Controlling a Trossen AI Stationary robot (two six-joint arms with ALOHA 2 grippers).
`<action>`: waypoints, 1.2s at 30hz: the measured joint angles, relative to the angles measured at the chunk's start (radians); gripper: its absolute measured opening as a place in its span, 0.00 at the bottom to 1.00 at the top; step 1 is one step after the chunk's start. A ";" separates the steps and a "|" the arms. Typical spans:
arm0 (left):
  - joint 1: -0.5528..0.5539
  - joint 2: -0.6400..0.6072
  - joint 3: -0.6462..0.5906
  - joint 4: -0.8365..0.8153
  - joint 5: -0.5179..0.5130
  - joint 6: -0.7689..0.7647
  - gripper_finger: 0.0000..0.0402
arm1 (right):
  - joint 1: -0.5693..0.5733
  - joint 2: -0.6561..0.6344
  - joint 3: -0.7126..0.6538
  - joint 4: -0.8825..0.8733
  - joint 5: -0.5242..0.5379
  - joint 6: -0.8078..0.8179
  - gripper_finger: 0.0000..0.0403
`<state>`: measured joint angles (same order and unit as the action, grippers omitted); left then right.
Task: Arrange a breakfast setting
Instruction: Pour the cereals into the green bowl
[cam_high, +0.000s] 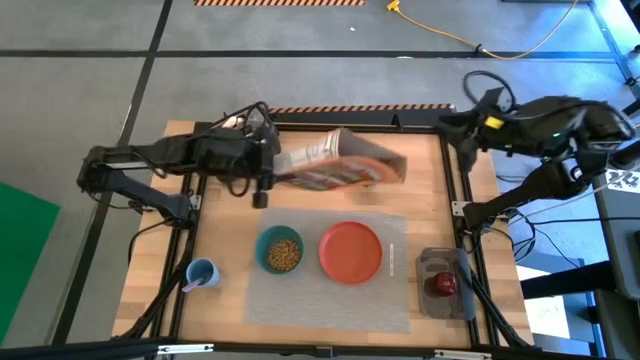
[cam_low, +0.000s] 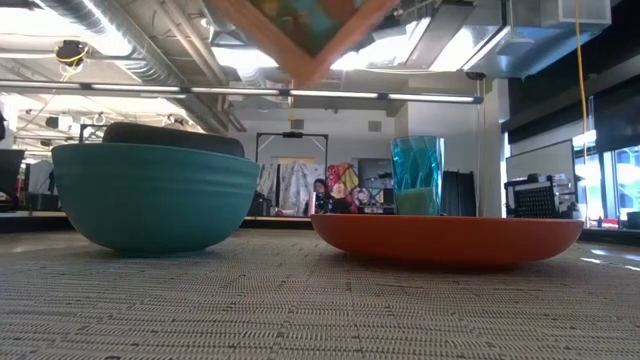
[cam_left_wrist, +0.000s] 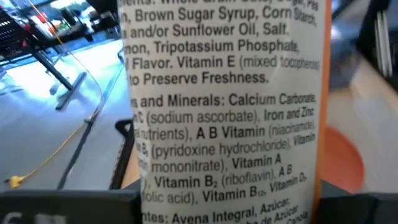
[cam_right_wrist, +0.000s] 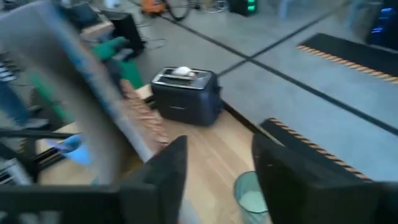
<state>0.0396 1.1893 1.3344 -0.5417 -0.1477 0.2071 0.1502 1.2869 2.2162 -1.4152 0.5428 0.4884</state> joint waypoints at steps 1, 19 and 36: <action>0.017 0.001 -0.026 0.065 0.019 -0.015 0.34 | 0.000 -0.006 0.000 0.005 -0.024 -0.009 0.47; 0.266 0.054 -0.306 1.062 0.291 -0.282 0.34 | -0.131 -0.011 -0.259 0.571 -0.309 -0.359 0.88; 0.258 0.160 -0.305 1.202 0.457 -0.310 0.34 | -0.407 0.080 -0.308 0.777 -0.816 -0.409 0.78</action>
<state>0.2972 1.3493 1.0290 0.6607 0.3092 -0.1024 -0.2567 1.3670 1.9083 -0.6384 -0.2730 0.0796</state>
